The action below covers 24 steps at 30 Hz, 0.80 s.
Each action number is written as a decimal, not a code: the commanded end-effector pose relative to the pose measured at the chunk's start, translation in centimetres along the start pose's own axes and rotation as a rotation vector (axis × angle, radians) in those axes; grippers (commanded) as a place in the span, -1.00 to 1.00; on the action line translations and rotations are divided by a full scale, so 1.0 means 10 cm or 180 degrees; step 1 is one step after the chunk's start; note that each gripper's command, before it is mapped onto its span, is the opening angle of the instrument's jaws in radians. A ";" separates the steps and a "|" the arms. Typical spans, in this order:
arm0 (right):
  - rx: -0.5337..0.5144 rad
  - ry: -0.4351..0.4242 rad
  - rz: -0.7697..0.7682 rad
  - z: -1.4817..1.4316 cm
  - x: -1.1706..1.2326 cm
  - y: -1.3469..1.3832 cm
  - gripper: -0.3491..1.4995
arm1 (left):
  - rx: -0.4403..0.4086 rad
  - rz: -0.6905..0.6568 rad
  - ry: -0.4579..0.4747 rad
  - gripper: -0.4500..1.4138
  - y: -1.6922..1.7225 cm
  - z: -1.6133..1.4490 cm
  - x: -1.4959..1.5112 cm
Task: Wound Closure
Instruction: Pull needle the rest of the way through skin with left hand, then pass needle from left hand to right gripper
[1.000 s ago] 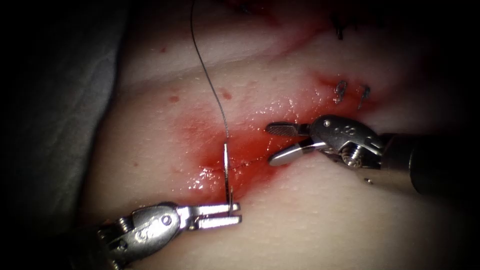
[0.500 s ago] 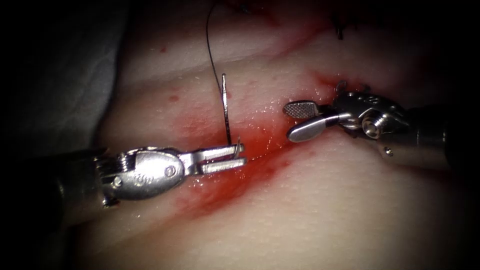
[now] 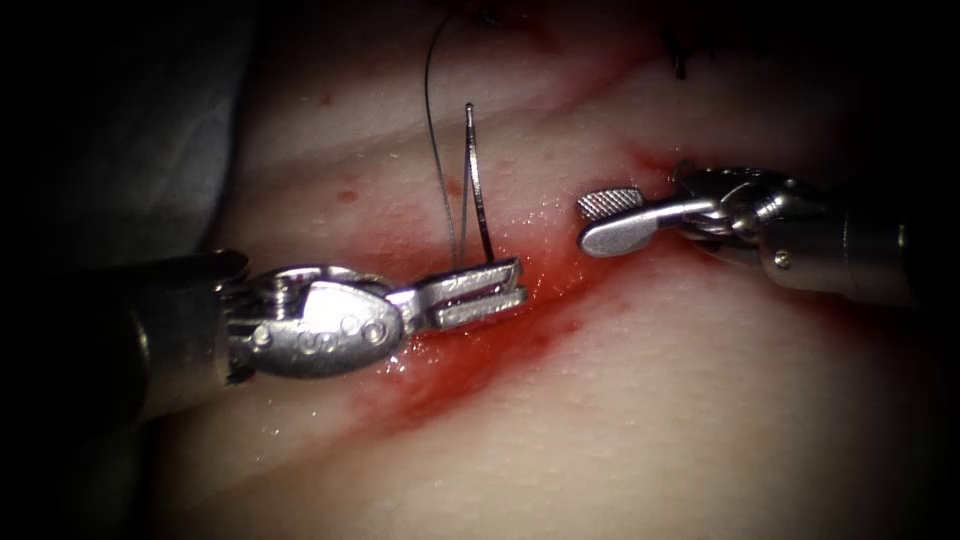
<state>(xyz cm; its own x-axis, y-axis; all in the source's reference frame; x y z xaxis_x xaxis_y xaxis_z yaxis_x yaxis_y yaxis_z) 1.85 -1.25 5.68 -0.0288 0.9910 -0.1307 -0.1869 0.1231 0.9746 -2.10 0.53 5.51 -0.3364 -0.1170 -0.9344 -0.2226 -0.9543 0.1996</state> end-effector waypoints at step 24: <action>0.0327 -0.0010 0.0634 0.031 -0.016 0.000 0.85 | -0.0067 0.0532 -0.0148 -1.00 0.061 0.044 -0.052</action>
<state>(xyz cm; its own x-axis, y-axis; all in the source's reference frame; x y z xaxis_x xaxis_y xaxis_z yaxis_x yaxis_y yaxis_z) 2.06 -1.37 5.71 -0.0527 0.9964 0.0664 -0.0784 -0.0704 0.9944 -2.42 0.14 6.18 -0.4104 -0.2675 -0.8718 -0.1379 -0.9268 0.3494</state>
